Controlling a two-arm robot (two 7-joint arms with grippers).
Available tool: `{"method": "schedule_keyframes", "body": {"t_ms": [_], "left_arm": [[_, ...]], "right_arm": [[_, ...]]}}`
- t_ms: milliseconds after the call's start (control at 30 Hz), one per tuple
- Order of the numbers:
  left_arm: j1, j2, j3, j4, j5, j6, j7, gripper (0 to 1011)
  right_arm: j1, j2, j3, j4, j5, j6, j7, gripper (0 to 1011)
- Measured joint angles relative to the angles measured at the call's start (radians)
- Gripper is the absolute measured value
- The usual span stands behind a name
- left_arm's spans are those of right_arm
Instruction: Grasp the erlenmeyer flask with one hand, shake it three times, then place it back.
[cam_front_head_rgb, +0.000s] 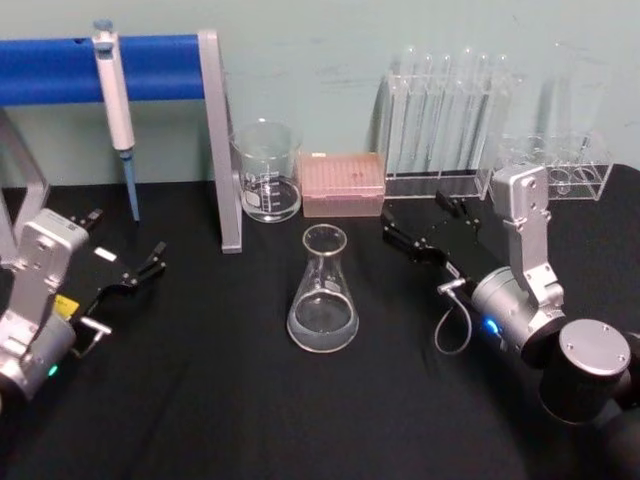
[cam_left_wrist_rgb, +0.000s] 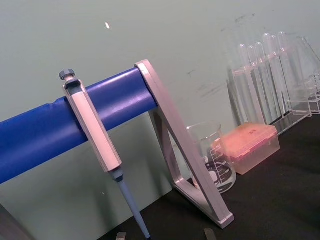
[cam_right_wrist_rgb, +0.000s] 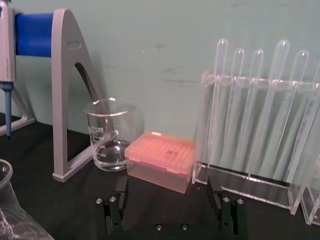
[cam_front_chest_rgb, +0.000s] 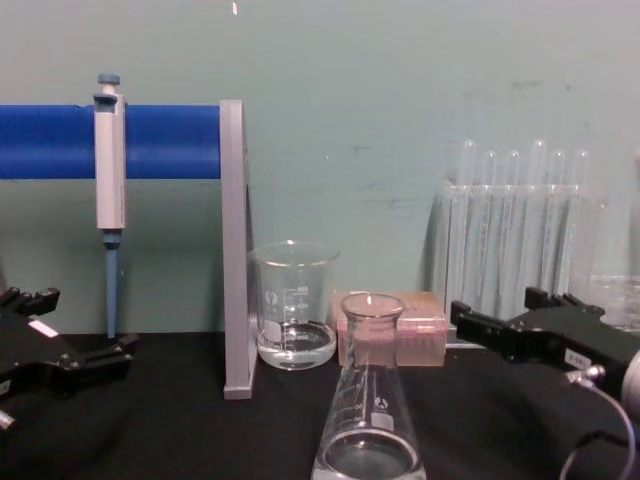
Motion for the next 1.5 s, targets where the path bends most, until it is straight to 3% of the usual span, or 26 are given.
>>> {"method": "schedule_keyframes", "body": {"t_ms": [300,1500], "left_arm": [[0.000,0.000,0.000,0.000,0.000,0.000,0.000,1001],[0.000,0.000,0.000,0.000,0.000,0.000,0.000,1001]], "right_arm": [[0.001,-0.011,0.006,0.015,-0.031,0.015,0.005,1002],[0.000,-0.008,0.004,0.010,-0.024,0.014,0.007,1003]]}}
